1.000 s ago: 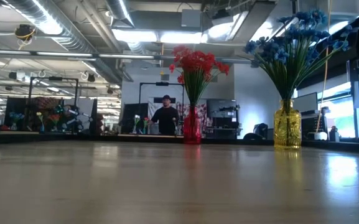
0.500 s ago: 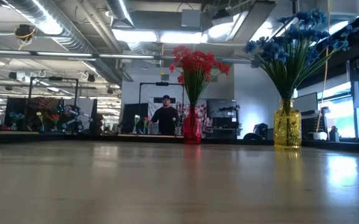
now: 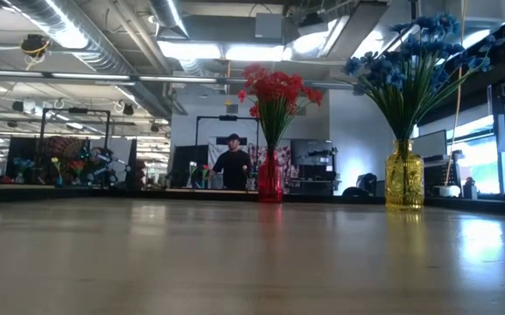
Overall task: Sort flowers into vase by color
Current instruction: Put the top white tulip into the transparent vase
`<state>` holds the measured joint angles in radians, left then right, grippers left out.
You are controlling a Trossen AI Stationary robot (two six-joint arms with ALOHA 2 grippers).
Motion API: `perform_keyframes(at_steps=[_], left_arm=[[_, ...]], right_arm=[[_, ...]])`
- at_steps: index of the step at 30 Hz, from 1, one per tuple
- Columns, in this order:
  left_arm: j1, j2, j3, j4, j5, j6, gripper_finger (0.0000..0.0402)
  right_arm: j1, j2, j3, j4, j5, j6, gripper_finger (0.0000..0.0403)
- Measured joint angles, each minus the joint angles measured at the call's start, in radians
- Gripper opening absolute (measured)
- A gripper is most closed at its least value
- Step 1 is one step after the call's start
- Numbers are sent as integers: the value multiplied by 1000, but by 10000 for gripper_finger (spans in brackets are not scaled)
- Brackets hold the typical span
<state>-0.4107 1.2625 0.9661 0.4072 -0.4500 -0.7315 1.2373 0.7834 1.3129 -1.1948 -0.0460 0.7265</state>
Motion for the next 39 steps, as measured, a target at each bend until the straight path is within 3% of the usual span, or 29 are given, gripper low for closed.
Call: perform_keyframes(at_steps=[7, 10, 15, 19, 23, 26, 32, 39], left_arm=[[-24, 2, 0, -9, 0, -36, 153], [-28, 14, 0, -87, -1, -186, 153], [-51, 67, 0, -376, 10, -564, 148], [-69, 125, 0, -636, 162, -876, 128], [-85, 134, 0, -1149, 355, -1195, 107], [-95, 125, 0, -1402, 477, -1333, 96], [-98, 116, -15, -1571, 560, -1391, 116], [-108, 83, -216, -1460, 739, -1483, 187]], right_arm=[[0, -3, 131, -79, 206, 28, 218], [0, -7, 159, -86, 293, 25, 218], [0, -12, 173, -89, 428, -7, 218], [0, -12, 173, -89, 522, -1, 218], [0, -11, 173, -89, 587, -1, 218], [-1, -11, 173, -98, 637, -2, 218], [-1, -9, 172, -122, 717, 4, 218], [-1, 6, 172, -122, 712, 12, 218]])
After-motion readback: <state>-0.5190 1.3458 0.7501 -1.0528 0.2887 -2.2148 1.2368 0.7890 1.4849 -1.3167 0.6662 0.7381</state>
